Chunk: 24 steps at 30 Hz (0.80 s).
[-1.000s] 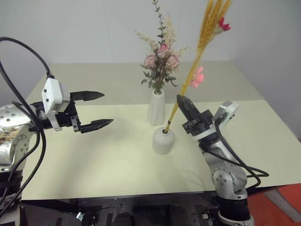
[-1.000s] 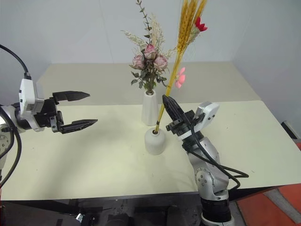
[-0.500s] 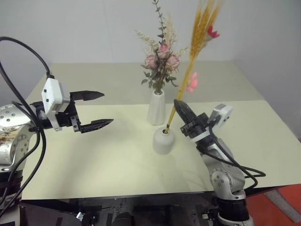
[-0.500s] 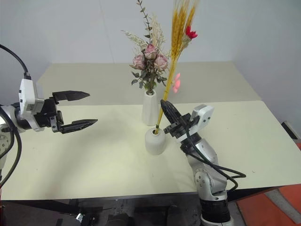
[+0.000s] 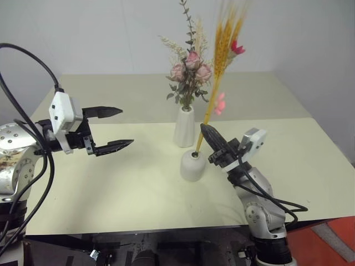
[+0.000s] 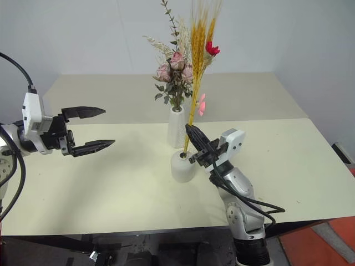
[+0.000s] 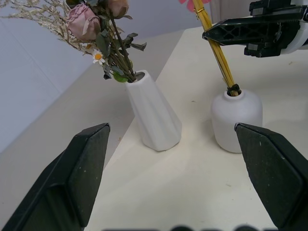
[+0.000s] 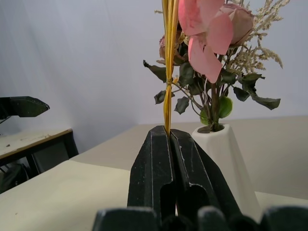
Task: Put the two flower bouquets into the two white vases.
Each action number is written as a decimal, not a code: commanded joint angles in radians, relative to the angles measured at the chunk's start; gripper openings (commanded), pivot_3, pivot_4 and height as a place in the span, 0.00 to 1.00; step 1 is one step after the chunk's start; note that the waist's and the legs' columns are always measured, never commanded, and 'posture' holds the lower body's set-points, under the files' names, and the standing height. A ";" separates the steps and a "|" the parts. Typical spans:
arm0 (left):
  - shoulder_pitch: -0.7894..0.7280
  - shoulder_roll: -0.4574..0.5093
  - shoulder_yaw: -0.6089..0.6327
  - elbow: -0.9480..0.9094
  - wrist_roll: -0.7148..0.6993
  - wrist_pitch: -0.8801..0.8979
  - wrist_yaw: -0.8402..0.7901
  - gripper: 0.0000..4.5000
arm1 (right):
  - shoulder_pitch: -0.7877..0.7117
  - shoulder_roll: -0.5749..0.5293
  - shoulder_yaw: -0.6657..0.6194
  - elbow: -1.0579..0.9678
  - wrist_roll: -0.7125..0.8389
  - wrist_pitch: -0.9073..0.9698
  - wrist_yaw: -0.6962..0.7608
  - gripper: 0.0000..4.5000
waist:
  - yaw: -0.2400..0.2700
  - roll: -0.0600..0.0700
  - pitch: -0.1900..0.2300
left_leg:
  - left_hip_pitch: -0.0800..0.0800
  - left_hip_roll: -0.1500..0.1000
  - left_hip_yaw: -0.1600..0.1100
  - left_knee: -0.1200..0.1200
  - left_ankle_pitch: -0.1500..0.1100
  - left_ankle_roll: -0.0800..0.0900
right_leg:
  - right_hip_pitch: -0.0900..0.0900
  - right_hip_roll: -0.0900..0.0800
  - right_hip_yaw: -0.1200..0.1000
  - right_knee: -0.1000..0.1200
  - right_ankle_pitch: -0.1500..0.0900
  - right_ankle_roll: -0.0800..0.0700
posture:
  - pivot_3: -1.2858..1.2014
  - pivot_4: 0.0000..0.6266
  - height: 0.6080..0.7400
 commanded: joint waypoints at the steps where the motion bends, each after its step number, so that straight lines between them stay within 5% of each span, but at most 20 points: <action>1: -0.008 -0.002 0.013 -0.020 -0.001 -0.019 0.007 1.00 | -0.013 0.010 0.004 -0.021 -0.003 -0.033 0.005 0.01 | 0.000 0.000 0.000 | 0.000 0.000 0.000 0.000 0.000 0.000 | 0.000 0.000 0.000 0.000 0.000 0.000 | 0.52 0.24 1.00; 24: -0.010 -0.011 0.013 -0.010 0.013 -0.032 -0.004 1.00 | 0.015 0.012 0.001 0.014 -0.052 -0.074 0.007 0.01 | 0.000 0.000 0.000 | 0.000 0.000 0.000 0.000 0.000 0.000 | 0.000 0.000 0.000 0.000 0.000 0.000 | 0.52 0.24 1.00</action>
